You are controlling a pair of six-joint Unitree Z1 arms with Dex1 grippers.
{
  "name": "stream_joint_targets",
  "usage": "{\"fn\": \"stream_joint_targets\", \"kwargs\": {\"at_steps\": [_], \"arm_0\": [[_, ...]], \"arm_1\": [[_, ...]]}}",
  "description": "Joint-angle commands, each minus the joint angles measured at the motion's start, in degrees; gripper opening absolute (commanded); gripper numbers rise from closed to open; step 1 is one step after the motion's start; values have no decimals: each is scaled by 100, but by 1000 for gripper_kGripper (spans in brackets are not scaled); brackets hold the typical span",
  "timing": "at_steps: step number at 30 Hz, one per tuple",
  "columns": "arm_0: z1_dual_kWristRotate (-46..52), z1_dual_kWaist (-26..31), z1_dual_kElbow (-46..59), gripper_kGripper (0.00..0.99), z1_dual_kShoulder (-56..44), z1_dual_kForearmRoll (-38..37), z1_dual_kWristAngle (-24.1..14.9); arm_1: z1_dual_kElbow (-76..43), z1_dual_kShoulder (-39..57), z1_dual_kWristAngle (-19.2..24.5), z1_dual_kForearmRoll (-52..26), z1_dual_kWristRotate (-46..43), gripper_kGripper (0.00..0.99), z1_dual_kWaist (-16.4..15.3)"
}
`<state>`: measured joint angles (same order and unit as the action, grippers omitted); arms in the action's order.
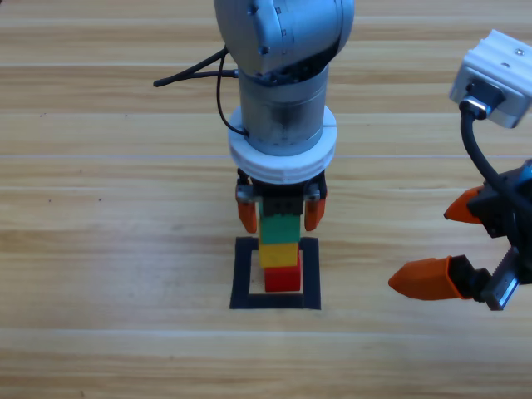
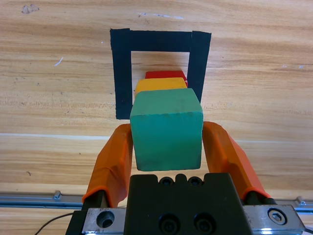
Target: Stack the blocks in the rectangular block: red at the bottom, yellow in the middle, green on top
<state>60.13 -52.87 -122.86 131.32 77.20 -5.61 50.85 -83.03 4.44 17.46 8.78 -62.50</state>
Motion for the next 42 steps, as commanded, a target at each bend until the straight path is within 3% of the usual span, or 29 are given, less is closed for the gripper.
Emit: {"fn": "stream_joint_targets", "kwargs": {"at_steps": [1, 5, 8, 14, 20, 26, 30, 37, 42], "arm_0": [[-27, -109, -36, 597, 87, 5, -81], [-36, -109, -27, 630, -54, 14, -125], [-36, -109, -89, 831, -344, 14, -160], [-54, -215, -36, 957, -1161, 40, -529], [-54, -795, 430, 990, -2322, 32, -1338], [-229, -1761, 1555, 990, -3517, -144, -2542], [-1179, -1840, 3374, 990, -4756, -1269, -2788], [-3244, -1823, 7004, 990, -7156, -4257, -2665], [-4334, -1120, 8736, 990, -8193, -6059, -1874]], "arm_1": [[-171, 366, 65, -85, 10, 990, -122], [-171, 375, 65, -85, 1, 990, -122], [-171, 384, 65, -85, 10, 990, -122], [-180, 410, 65, -85, 10, 990, -122], [-180, 419, 65, -85, 10, 990, -122], [-180, 428, 57, -85, 10, 990, -122], [-180, 445, 57, -85, 1, 990, -122], [-189, 454, 57, -85, 1, 990, -122], [-189, 454, 57, -85, 1, 990, -122]]}}
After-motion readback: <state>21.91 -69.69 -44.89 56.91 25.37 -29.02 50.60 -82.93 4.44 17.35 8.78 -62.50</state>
